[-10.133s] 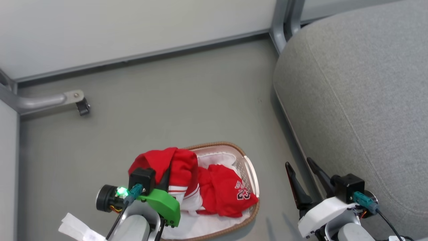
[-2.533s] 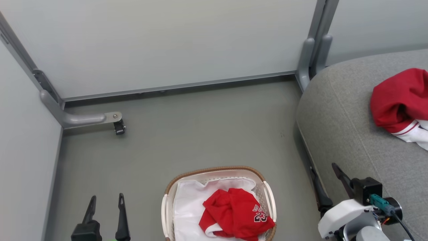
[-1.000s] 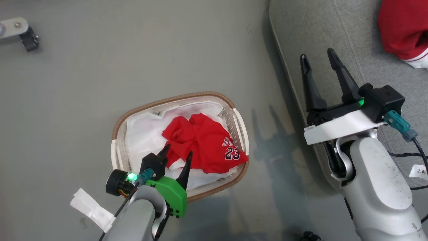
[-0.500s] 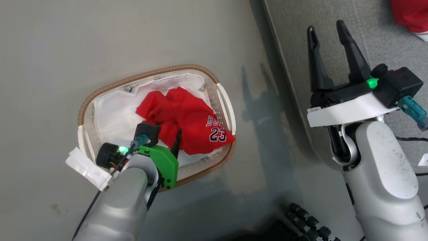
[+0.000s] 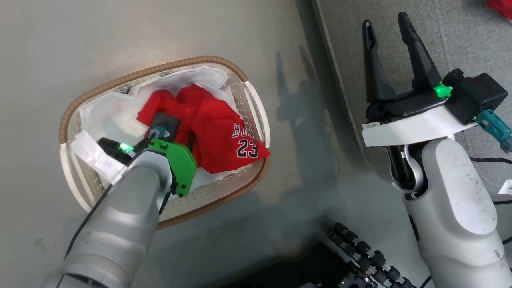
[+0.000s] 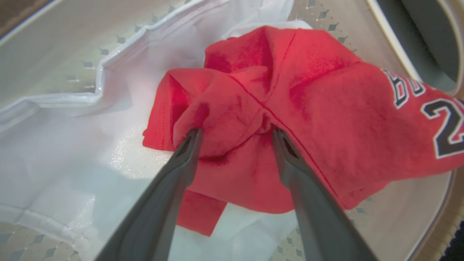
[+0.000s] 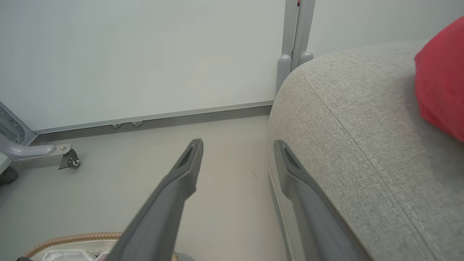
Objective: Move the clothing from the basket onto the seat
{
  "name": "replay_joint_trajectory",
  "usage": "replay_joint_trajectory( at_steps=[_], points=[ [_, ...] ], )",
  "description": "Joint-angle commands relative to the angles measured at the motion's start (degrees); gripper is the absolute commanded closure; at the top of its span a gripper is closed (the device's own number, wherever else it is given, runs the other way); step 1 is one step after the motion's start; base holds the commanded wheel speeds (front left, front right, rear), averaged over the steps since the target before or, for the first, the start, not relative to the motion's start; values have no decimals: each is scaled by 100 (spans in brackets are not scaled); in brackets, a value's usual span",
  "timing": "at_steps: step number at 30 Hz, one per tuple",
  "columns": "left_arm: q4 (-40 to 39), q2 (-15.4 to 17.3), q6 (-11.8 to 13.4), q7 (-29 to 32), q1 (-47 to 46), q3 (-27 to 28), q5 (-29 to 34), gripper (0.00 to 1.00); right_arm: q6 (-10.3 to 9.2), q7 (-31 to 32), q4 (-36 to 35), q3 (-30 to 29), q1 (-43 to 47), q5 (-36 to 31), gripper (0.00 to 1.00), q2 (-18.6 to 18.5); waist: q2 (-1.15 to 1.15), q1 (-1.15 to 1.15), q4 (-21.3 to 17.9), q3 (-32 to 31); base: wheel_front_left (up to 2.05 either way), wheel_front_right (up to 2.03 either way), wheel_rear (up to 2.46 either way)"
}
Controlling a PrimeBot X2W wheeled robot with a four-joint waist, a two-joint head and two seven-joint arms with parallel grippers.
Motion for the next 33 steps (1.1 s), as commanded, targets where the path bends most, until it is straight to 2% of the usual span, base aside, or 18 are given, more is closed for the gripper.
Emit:
replay_joint_trajectory(
  at_steps=[1,14,22,29,30,31,32,33],
  points=[
    [29,78,-14,109,-156,-18,10,0,-6,-12,-28,19,-94,37,0,-1,0,0,-75,101,0,0,0],
    [154,268,-87,1201,-542,-346,139,0,-6,-12,-157,160,-229,314,0,2,0,0,-243,434,0,0,0],
    [166,366,-33,1492,-618,-623,349,0,-6,-12,-243,223,-244,410,0,1,0,0,-371,574,0,0,0],
    [166,334,9,1404,-633,-719,378,0,-6,-12,-252,215,-198,457,0,1,0,0,-380,613,0,0,0],
    [167,333,7,1423,-605,-746,391,48,-6,-12,-241,218,-190,457,0,1,0,0,-376,605,0,0,0],
    [168,332,5,1419,-585,-758,383,67,-6,-12,-234,219,-186,461,0,1,0,0,-372,598,0,0,0],
    [170,338,2,1417,-559,-761,362,100,-7,-12,-228,212,-184,461,0,1,0,0,-366,589,0,0,0],
    [170,345,-6,1449,-526,-769,346,100,-6,-12,-223,205,-182,468,0,1,0,0,-361,578,0,0,0]
  ],
)
